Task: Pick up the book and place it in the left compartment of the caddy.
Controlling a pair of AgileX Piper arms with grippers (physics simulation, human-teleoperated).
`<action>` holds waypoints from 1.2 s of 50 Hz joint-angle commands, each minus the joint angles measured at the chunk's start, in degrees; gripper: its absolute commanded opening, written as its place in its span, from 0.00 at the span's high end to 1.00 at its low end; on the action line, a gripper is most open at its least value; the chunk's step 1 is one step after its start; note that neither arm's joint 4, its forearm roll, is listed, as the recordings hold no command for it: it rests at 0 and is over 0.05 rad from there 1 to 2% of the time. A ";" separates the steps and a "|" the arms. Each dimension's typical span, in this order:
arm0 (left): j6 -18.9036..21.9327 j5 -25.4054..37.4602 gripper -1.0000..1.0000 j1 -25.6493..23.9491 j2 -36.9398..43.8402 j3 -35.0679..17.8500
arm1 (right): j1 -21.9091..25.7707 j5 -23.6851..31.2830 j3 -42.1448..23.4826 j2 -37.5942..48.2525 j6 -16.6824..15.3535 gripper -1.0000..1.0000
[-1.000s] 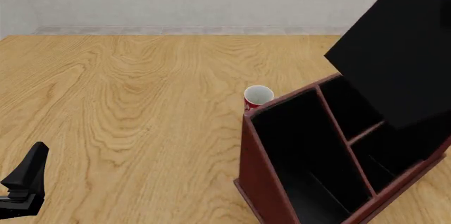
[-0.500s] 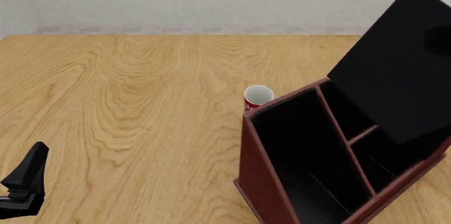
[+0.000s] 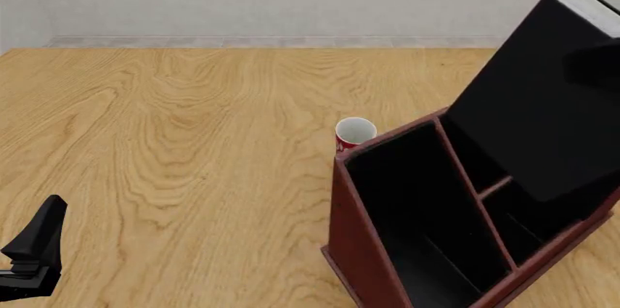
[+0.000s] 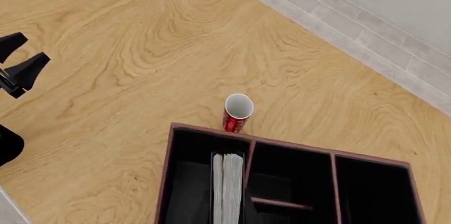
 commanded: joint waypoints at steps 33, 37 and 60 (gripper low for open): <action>0.00 0.00 0.00 0.00 0.00 0.00 | 0.34 -3.32 6.87 0.49 2.42 1.00; 0.00 0.00 0.00 0.00 0.00 0.00 | 0.36 -3.87 7.55 0.73 2.35 1.00; 0.00 0.00 0.00 0.00 0.00 0.00 | 1.28 -6.33 11.22 2.23 2.93 1.00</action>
